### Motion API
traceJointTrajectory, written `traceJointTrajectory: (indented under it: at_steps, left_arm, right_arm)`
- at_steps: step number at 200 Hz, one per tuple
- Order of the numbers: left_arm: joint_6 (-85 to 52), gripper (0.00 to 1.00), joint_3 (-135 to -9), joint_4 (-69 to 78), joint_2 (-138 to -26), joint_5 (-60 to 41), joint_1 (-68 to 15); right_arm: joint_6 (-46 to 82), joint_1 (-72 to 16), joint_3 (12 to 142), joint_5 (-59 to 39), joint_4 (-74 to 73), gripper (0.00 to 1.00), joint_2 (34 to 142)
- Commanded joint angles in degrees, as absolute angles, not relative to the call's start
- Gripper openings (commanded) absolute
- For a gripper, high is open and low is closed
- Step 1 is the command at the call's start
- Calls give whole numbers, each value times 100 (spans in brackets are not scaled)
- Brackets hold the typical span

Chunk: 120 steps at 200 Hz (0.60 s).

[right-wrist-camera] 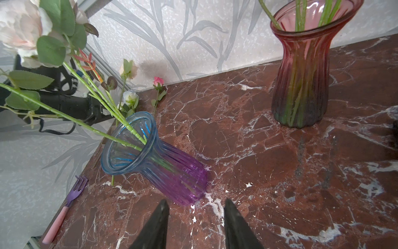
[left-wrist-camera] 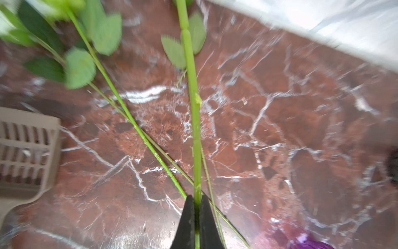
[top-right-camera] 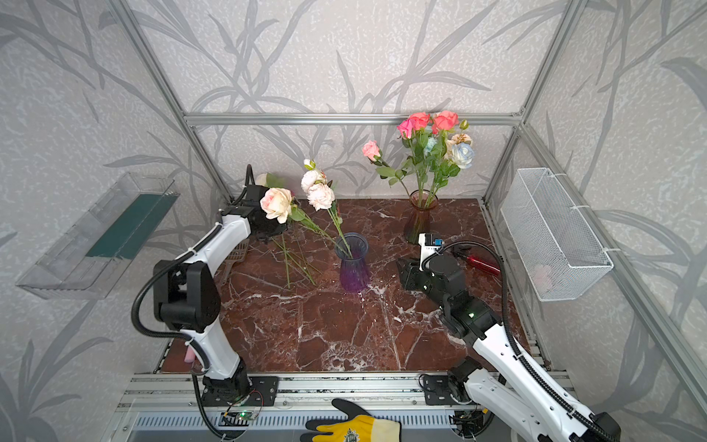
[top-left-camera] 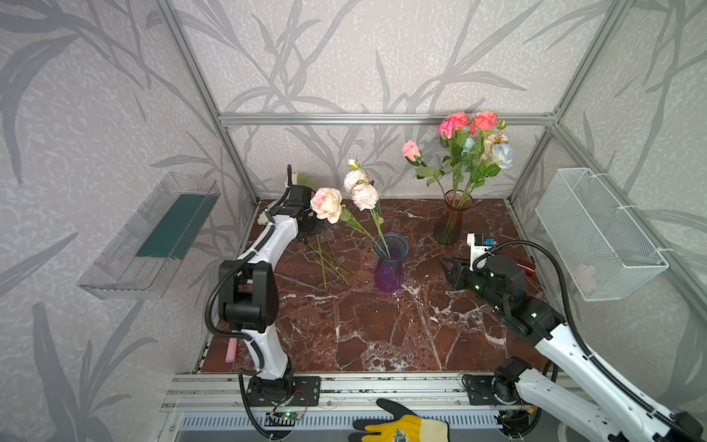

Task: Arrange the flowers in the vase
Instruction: 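Lift the cream rose upright with left gripper while right gripper approaches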

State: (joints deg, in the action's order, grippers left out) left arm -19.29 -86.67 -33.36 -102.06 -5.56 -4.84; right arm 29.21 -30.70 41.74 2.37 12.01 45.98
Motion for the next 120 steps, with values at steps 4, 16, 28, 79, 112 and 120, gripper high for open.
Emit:
traceJointTrajectory:
  at_steps: [4, 16, 28, 79, 112, 120]
  left_arm:
    - [-1969, 0, -8337, -3007, -9352, -572, -490]
    - [-1923, 0, -8046, -2619, -8879, -664, -486]
    - [-1893, 0, -7800, -2311, -8391, -835, -495]
    - [-1477, 0, -7124, -1201, -6499, -1889, -536]
    - [-895, 0, -7090, -1203, -5384, -2599, -541]
    - [-774, 0, -7122, -1295, -5156, -2766, -541]
  right_arm:
    - [2979, -3049, 4502, 111, 1220, 43, 4570]
    - [2984, -3049, 4590, 56, 1249, 42, 4581]
    - [2975, -3045, 4679, 25, 1298, 42, 4579]
    - [2953, -3053, 5021, -62, 1432, 42, 4614]
    - [2971, -3056, 5210, -10, 1516, 42, 4649]
    - [2979, -3058, 5252, -9, 1520, 42, 4658]
